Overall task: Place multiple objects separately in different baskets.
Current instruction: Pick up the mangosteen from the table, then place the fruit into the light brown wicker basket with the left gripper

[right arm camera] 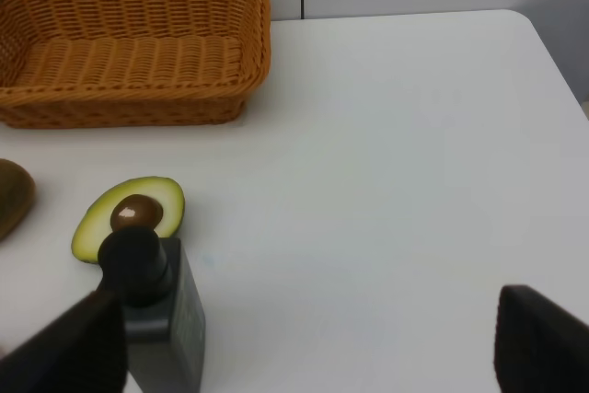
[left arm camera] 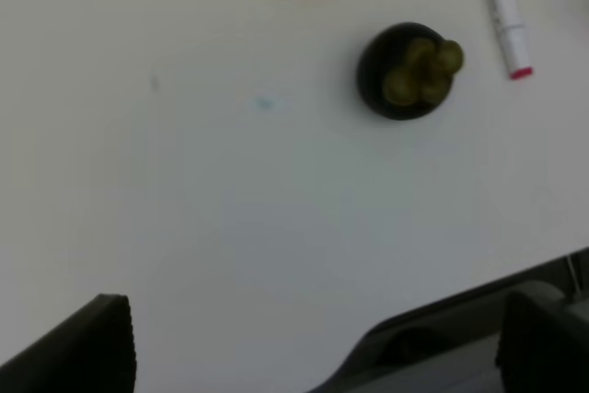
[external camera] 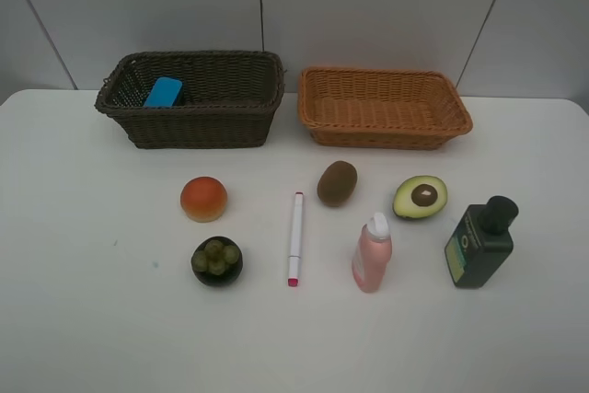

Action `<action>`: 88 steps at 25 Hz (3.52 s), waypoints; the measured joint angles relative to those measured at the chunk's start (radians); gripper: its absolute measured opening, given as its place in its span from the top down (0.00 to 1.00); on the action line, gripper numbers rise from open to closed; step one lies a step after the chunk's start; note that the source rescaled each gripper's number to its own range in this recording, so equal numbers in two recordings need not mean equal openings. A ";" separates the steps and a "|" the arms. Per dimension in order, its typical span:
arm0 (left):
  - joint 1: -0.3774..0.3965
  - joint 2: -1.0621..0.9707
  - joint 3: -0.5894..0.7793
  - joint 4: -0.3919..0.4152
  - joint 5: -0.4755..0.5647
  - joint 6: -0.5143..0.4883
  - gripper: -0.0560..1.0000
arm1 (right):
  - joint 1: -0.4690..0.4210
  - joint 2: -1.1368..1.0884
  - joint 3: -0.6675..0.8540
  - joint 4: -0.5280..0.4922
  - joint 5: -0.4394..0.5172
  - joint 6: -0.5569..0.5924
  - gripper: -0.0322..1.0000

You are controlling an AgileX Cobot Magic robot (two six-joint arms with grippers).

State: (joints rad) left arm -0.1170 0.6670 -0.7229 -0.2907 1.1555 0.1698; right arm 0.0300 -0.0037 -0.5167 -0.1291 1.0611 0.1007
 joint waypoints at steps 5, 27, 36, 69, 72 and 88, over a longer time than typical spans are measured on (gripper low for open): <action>-0.002 0.213 0.000 -0.102 -0.058 0.131 0.02 | 0.000 0.000 0.000 0.000 0.000 0.000 0.00; -0.437 0.829 -0.050 -0.052 -0.439 0.054 0.02 | 0.000 0.000 0.000 0.000 0.000 0.000 0.00; -0.484 1.049 -0.165 -0.048 -0.527 0.022 0.02 | 0.000 0.000 0.000 0.000 0.000 0.000 0.00; -0.484 1.253 -0.212 -0.043 -0.562 0.019 0.24 | 0.000 0.000 0.000 0.000 0.000 0.000 0.00; -0.484 1.253 -0.212 -0.043 -0.555 0.020 0.24 | 0.000 0.000 0.000 0.000 0.000 0.000 0.00; -0.484 1.255 -0.699 -0.043 -0.312 -0.009 0.24 | 0.000 0.000 0.000 0.000 0.000 0.000 0.00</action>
State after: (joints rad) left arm -0.6012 1.9223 -1.4221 -0.3333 0.8431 0.1612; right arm 0.0300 -0.0037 -0.5167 -0.1291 1.0611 0.1007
